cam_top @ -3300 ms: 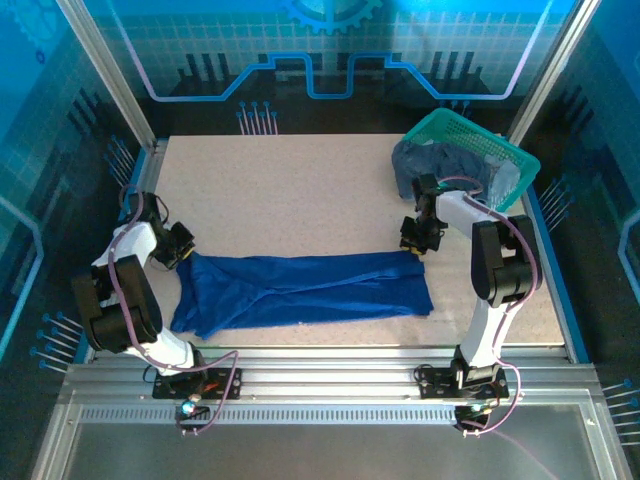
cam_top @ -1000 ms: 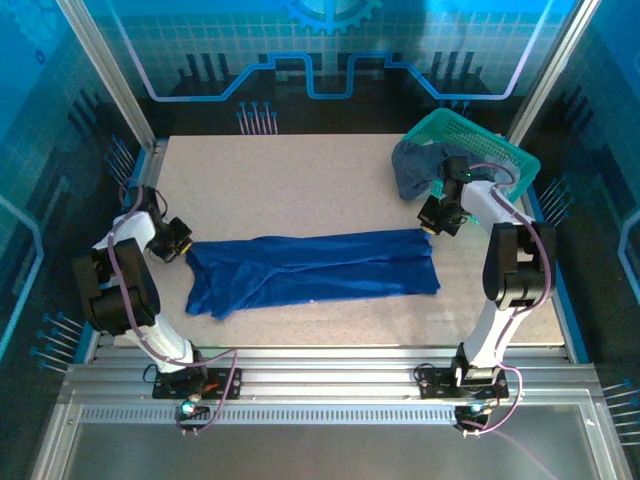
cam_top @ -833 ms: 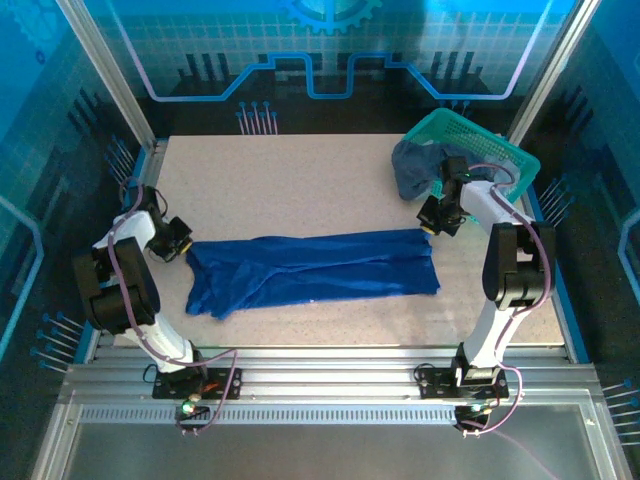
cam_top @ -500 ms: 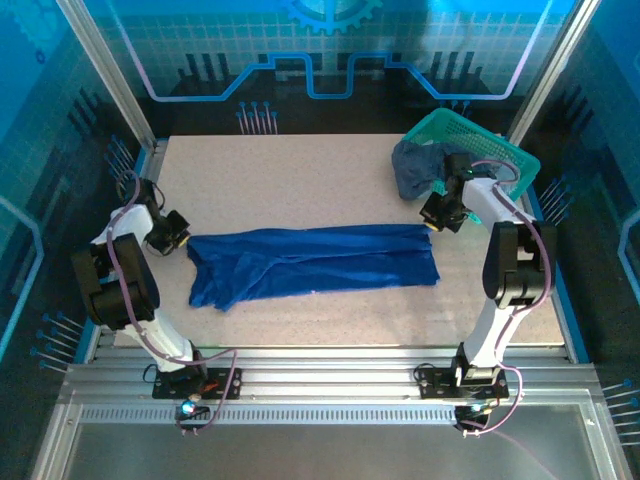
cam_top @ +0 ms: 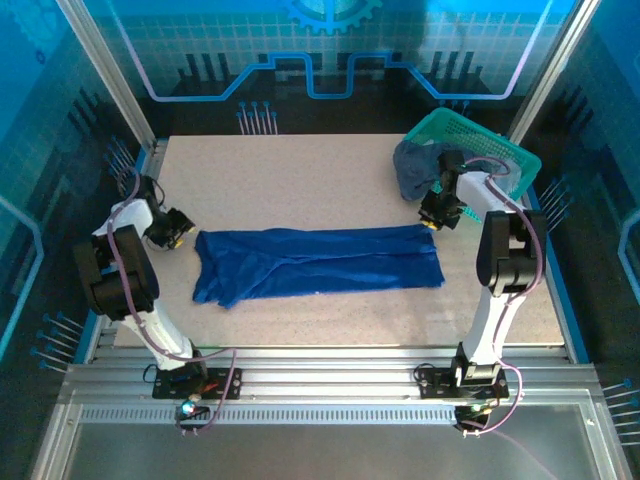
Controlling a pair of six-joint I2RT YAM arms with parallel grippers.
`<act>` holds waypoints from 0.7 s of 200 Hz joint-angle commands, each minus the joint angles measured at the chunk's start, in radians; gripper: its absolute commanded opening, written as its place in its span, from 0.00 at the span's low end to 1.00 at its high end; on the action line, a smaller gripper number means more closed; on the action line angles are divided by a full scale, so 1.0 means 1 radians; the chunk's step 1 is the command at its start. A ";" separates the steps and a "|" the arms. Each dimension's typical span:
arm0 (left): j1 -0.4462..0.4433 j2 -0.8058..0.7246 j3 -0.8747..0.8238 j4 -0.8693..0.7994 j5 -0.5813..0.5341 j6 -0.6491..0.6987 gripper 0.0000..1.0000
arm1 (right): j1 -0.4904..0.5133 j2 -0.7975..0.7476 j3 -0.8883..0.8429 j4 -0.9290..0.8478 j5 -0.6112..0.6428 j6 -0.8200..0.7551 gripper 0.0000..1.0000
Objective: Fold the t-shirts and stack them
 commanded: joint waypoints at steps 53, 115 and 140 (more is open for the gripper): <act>-0.288 -0.258 -0.110 -0.021 0.001 -0.188 0.51 | 0.134 -0.213 -0.132 -0.003 0.095 0.016 0.40; -0.443 -0.178 -0.186 -0.031 0.048 -0.282 0.49 | 0.121 -0.077 -0.222 0.064 -0.001 0.065 0.26; -0.453 -0.154 -0.201 -0.057 0.055 -0.287 0.45 | 0.093 -0.030 -0.204 0.012 0.046 0.049 0.22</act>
